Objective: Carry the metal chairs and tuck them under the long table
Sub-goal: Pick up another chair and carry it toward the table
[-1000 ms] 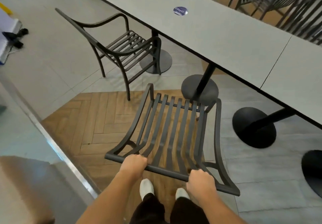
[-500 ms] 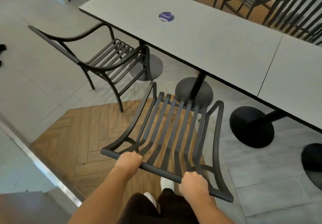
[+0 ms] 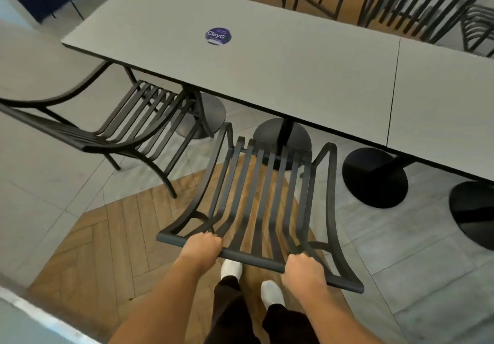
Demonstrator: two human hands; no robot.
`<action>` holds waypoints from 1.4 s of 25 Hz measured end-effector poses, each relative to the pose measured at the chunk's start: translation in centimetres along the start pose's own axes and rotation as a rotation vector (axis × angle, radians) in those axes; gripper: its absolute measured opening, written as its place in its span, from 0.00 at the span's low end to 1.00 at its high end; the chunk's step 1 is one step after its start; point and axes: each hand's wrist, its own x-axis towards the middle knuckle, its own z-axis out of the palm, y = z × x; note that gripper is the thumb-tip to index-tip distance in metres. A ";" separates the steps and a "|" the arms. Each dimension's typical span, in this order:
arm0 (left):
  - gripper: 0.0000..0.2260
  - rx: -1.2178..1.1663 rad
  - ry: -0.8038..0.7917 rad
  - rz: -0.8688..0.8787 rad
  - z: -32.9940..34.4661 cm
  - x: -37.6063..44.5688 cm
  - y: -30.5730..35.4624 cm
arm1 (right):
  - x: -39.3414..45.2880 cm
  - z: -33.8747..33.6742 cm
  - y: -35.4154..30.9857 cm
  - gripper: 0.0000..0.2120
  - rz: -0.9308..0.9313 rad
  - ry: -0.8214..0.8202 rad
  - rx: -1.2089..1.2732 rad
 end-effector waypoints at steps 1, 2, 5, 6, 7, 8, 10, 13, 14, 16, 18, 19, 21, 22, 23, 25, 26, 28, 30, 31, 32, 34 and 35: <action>0.12 0.005 0.001 0.014 -0.4 0.6 -0.9 | 0.5 -0.5 -0.7 0.12 0.016 0.001 0.006; 0.12 0.015 -0.001 0.024 -0.9 1.2 -1.8 | 1.0 -0.9 -1.3 0.12 0.027 0.001 0.013; 0.10 0.025 -0.013 0.014 -2.3 2.7 -4.1 | 2.5 -2.3 -3.1 0.13 0.044 -0.009 0.024; 0.10 0.035 -0.011 0.012 -2.7 3.3 -4.7 | 3.1 -2.7 -3.5 0.13 0.053 -0.008 0.027; 0.10 0.045 -0.006 0.016 -3.2 3.8 -5.2 | 3.6 -3.2 -3.9 0.12 0.062 -0.005 0.031; 0.09 0.051 0.000 0.022 -3.6 4.2 -5.7 | 4.1 -3.6 -4.3 0.12 0.072 0.001 0.031; 0.09 0.054 0.004 0.040 -4.4 5.1 -6.4 | 5.0 -4.4 -4.6 0.12 0.094 0.008 0.033; 0.08 0.061 -0.006 0.051 -5.4 6.2 -7.3 | 6.1 -5.1 -5.1 0.12 0.111 0.022 0.044; 0.08 0.056 -0.009 0.052 -5.6 6.6 -7.8 | 6.4 -5.3 -5.5 0.12 0.113 0.029 0.053; 0.09 0.031 -0.003 0.054 -6.2 7.3 -9.0 | 6.9 -5.8 -6.3 0.12 0.121 0.043 0.075; 0.09 0.001 0.005 0.049 -6.7 8.0 -9.9 | 7.4 -6.2 -6.8 0.12 0.124 0.054 0.103; 0.09 -0.011 0.004 0.045 -6.8 8.2 -10.3 | 7.5 -6.3 -7.0 0.11 0.124 0.055 0.111; 0.10 -0.033 -0.010 0.047 -7.3 8.5 -10.6 | 7.8 -6.6 -7.2 0.11 0.130 0.049 0.119; 0.09 -0.042 -0.024 0.054 -7.5 8.6 -10.5 | 7.9 -6.7 -7.2 0.12 0.132 0.042 0.126; 0.09 -0.051 -0.042 0.062 -7.8 8.6 -10.4 | 7.8 -6.9 -7.2 0.13 0.135 0.032 0.135; 0.10 -0.075 -0.090 0.074 -8.5 8.5 -10.1 | 8.0 -7.1 -7.1 0.15 0.145 -0.004 0.171; 0.11 -0.088 -0.108 0.080 -9.0 8.4 -9.9 | 8.1 -7.1 -6.9 0.18 0.147 -0.032 0.204; 0.15 -0.121 -0.145 0.125 -10.1 8.2 -9.5 | 8.1 -7.1 -6.5 0.26 0.143 -0.083 0.292; 0.21 -0.156 -0.187 0.208 -11.5 8.0 -8.6 | 7.6 -7.3 -6.0 0.37 0.120 -0.098 0.418; 0.25 -0.152 -0.197 0.239 -12.4 8.0 -7.8 | 7.2 -7.5 -5.7 0.42 0.105 -0.081 0.483; 0.29 -0.134 -0.192 0.257 -13.2 8.1 -6.9 | 6.7 -7.8 -5.3 0.44 0.100 -0.053 0.533; 0.32 -0.087 -0.142 0.286 -14.5 8.6 -4.8 | 6.0 -8.1 -3.9 0.40 0.115 0.038 0.574; 0.30 -0.077 -0.112 0.302 -15.0 8.8 -3.7 | 5.6 -8.1 -3.1 0.36 0.131 0.084 0.577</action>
